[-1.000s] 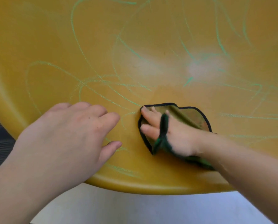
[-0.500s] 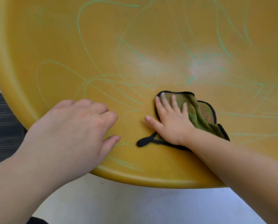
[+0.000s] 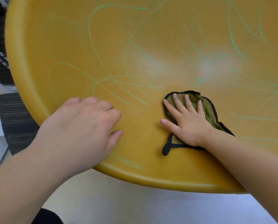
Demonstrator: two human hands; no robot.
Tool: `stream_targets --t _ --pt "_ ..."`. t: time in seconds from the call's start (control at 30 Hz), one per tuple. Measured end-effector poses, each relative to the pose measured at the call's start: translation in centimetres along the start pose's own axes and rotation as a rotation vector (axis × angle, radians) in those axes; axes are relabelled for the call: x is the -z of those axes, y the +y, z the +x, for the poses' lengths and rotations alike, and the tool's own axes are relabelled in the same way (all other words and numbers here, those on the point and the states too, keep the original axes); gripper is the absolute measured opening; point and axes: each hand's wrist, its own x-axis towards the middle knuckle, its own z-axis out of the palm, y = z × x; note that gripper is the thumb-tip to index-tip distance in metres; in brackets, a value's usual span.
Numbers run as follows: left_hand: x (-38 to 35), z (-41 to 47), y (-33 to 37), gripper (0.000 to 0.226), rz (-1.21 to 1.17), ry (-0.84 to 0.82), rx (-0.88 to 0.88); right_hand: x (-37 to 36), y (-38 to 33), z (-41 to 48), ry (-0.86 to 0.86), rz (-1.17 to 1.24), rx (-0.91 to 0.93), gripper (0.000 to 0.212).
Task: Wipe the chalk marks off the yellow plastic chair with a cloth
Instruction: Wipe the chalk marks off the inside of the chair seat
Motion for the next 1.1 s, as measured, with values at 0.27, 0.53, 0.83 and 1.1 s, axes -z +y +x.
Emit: stream_targets --t 0.27,0.53,0.83,1.1 --pt "0.0 -0.2 -0.4 0.042 -0.052 0.168 -0.035 0.4 -9.8 -5.2 -0.181 0.261 0.366 0.108" --pt "0.7 -0.6 -3.3 0.030 -0.133 0.513 0.169 0.4 -6.7 -3.9 -0.153 0.160 0.401 0.074" --pt "0.5 -2.0 -5.0 0.040 -0.170 0.492 0.164 1.1 -11.5 -5.2 -0.174 0.307 0.422 0.111" --pt "0.3 -2.4 -6.7 0.062 -0.299 0.543 0.290 2.0 -13.1 -6.2 -0.177 0.402 0.566 0.081"
